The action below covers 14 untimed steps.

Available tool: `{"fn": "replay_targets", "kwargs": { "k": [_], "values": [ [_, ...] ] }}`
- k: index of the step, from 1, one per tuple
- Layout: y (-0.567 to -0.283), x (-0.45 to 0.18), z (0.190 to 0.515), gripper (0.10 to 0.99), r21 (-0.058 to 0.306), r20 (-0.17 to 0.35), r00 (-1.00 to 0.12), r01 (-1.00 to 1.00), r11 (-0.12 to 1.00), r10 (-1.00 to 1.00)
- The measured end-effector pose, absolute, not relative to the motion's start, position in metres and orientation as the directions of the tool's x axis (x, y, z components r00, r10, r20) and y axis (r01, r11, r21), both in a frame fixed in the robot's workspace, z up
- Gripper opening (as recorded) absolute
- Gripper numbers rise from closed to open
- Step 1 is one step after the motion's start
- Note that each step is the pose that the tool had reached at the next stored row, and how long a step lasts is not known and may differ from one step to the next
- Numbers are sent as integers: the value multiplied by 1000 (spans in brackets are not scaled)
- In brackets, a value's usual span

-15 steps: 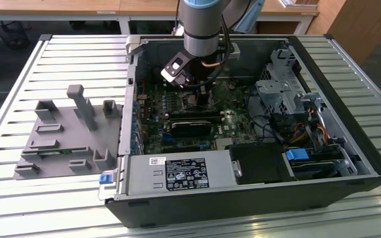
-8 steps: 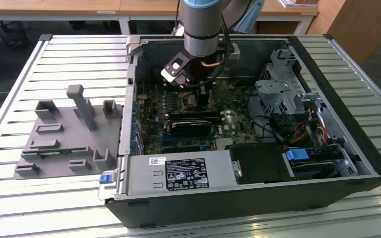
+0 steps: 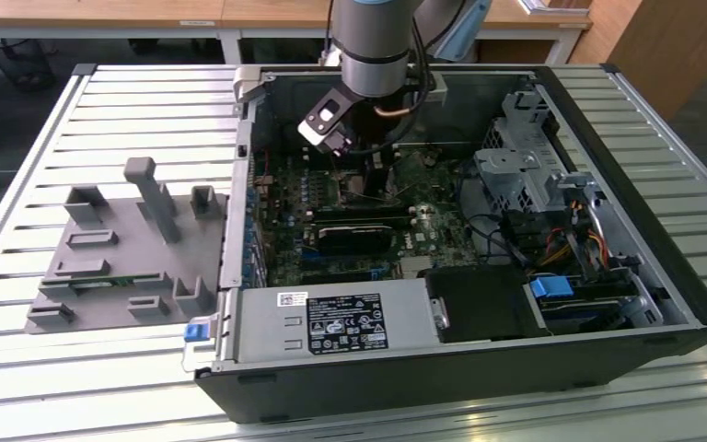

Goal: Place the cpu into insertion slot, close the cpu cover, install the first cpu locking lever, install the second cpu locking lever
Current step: 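Place the cpu into insertion slot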

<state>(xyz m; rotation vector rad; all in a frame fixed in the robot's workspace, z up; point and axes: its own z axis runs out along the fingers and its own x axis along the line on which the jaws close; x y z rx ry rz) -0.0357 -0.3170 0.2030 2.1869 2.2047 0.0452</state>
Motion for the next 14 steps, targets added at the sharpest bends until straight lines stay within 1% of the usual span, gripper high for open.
{"fn": "replay_targets", "kwargs": {
  "k": [1, 2, 4, 5, 7, 8, 10, 11, 12, 13, 14],
  "values": [
    [-317, -36, 204, 537, 45, -5, -8, 999, 8, 1000],
    [-317, -35, 205, 537, 44, -5, -8, 999, 8, 1000],
    [-317, -35, 205, 420, 41, -5, -8, 999, 8, 1000],
    [-317, -35, 205, 420, 40, -5, -8, 999, 8, 1000],
    [-317, -34, 205, 302, 36, -5, -8, 999, 8, 1000],
    [-317, -33, 206, 302, 35, -5, -8, 999, 8, 1000],
    [-317, -33, 206, 184, 32, -5, -8, 999, 8, 1000],
    [-317, -33, 206, 184, 31, -5, -8, 999, 8, 1000],
    [-317, -33, 206, 125, 30, -5, -8, 1000, 8, 1000],
    [-317, -33, 206, 106, 30, -5, -8, 1000, 8, 1000],
    [-317, -33, 207, 106, 30, -5, -8, 1000, 8, 1000]
  ]
}}
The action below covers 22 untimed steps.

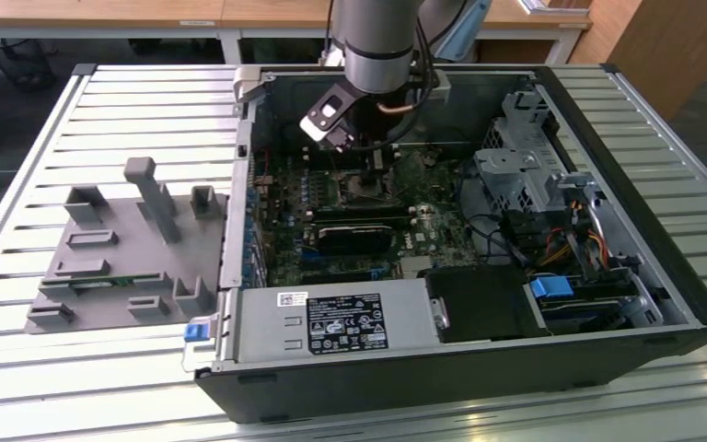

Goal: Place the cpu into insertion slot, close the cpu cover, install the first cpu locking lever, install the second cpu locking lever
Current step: 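Place the cpu into insertion slot, then close the cpu cover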

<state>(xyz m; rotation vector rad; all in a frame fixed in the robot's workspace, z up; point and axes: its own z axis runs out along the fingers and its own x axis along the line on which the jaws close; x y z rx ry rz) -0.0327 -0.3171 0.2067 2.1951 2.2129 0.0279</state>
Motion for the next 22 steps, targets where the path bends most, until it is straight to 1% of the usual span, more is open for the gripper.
{"fn": "replay_targets", "kwargs": {
  "k": [22],
  "values": [
    [-317, -33, 215, 106, 29, -5, -8, 1000, 8, 1000]
  ]
}}
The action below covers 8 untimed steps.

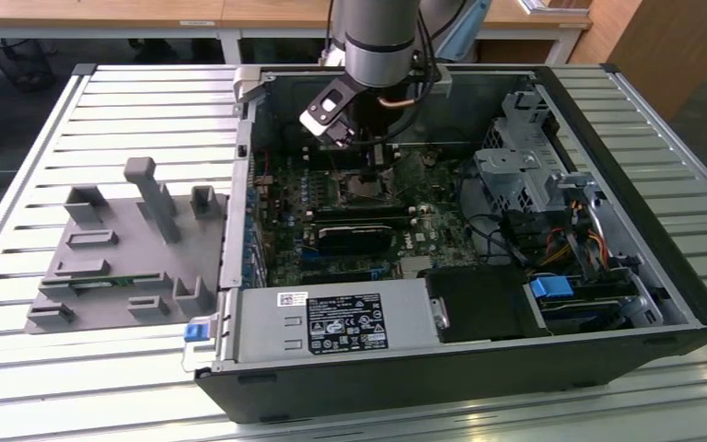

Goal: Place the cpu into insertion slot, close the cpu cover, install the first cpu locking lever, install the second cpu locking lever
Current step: 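Close the cpu cover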

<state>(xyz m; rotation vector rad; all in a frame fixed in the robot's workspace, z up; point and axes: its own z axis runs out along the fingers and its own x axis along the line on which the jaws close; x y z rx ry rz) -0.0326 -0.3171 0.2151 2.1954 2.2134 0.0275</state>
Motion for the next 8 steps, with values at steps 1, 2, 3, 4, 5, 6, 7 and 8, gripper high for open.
{"fn": "replay_targets", "kwargs": {
  "k": [1, 2, 3, 4, 5, 6, 7, 8],
  "values": [
    [-317, -33, 216, 106, 29, -5, -8, 1000, 8, 1000],
    [-317, -33, 216, 106, 29, -5, -8, 1000, 8, 1000],
    [-317, -33, 216, 106, 29, -5, -8, 1000, 8, 1000],
    [-317, -33, 217, 106, 29, -5, -8, 1000, 8, 1000],
    [-317, -33, 218, 106, 29, -5, -8, 1000, 8, 1000],
    [-317, -33, 219, 106, 29, -5, -8, 1000, 8, 1000],
    [-317, -33, 220, 106, 29, -5, -8, 1000, 8, 1000],
    [-317, -33, 220, 106, 29, -5, -8, 1000, 8, 1000]
  ]
}}
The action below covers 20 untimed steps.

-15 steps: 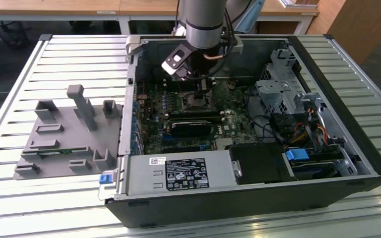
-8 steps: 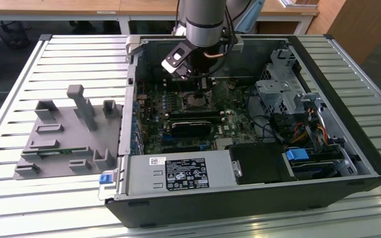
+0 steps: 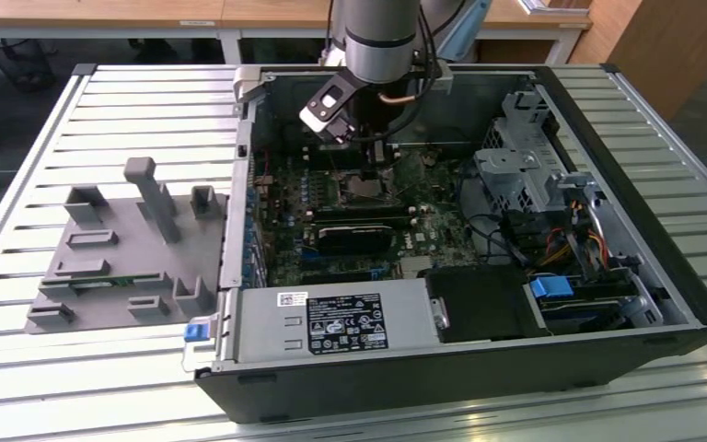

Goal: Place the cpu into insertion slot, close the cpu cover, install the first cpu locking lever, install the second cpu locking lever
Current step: 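Close the cpu cover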

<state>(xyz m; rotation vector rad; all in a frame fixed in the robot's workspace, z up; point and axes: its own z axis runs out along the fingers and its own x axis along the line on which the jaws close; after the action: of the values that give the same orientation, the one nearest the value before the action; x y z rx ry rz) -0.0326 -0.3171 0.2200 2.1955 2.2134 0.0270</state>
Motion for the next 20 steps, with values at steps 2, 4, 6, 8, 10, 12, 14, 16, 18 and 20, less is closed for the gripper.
{"fn": "replay_targets", "kwargs": {
  "k": [2, 4, 6, 8, 10, 12, 14, 16, 18, 20],
  "values": [
    [-317, -33, 221, 106, 29, -5, -8, 1000, 8, 1000],
    [-317, -33, 221, 106, 29, -5, -8, 1000, 8, 1000],
    [-317, -33, 222, 106, 29, -5, -8, 1000, 8, 1000],
    [-317, -33, 223, 106, 29, -5, -8, 1000, 8, 1000],
    [-317, -33, 225, 106, 29, -5, -8, 1000, 8, 1000],
    [-317, -33, 227, 106, 29, -5, -8, 1000, 8, 1000],
    [-317, -33, 229, 106, 29, -4, -8, 1000, 8, 1000],
    [-317, -33, 234, 106, 29, -5, -8, 1000, 8, 1000],
    [-317, -33, 239, 106, 29, -5, -8, 1000, 8, 1000],
    [-317, -33, 244, 106, 29, -5, -8, 1000, 8, 1000]
  ]
}}
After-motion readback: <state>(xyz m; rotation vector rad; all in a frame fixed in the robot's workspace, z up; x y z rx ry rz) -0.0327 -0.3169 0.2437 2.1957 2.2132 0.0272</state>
